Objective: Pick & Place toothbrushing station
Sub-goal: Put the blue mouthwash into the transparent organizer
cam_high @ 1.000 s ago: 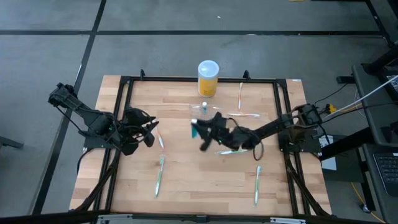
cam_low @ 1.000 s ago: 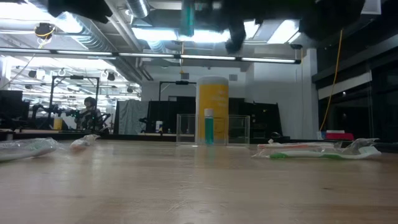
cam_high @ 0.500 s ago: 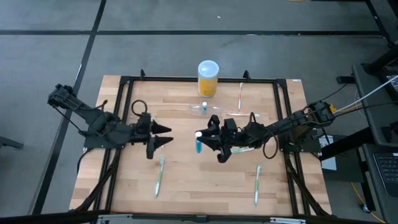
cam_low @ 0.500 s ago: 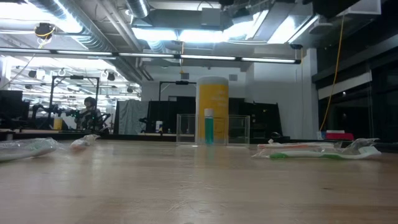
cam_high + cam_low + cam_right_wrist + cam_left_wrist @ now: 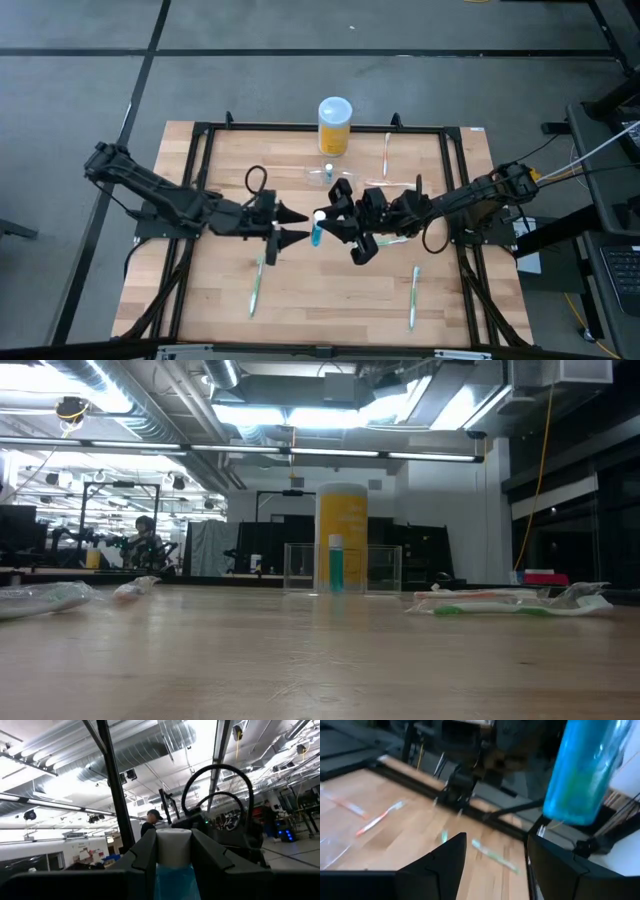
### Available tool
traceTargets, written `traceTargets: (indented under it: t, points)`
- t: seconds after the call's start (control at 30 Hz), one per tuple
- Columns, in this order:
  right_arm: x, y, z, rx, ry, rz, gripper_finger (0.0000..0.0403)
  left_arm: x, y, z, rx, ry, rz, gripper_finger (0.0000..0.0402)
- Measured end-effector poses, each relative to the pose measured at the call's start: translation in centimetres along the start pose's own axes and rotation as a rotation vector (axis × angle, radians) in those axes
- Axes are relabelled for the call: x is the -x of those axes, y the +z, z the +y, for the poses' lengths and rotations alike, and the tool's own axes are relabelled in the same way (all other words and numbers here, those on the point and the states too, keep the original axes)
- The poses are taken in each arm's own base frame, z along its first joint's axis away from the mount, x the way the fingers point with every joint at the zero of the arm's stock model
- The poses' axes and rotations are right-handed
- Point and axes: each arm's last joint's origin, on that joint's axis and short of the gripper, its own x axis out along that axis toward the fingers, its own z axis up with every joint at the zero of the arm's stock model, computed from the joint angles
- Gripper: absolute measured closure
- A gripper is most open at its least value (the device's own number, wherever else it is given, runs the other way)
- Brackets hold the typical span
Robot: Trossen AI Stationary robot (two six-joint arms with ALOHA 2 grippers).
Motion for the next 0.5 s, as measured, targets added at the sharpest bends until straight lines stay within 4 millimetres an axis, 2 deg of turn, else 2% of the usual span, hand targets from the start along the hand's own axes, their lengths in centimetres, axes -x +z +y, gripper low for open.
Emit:
traceTargets:
  t: [0.27, 0.5]
  points:
    - [-0.1, 0.1, 0.1, -0.007, 0.012, -0.001, 0.0308, -2.7, -0.4, 0.5, 0.012, -0.036, -0.041, 0.0192]
    - [-0.1, 0.1, 0.1, -0.011, 0.016, 0.000, 0.0308, -2.8, 0.2, 0.2, -0.003, -0.073, -0.105, 0.0204]
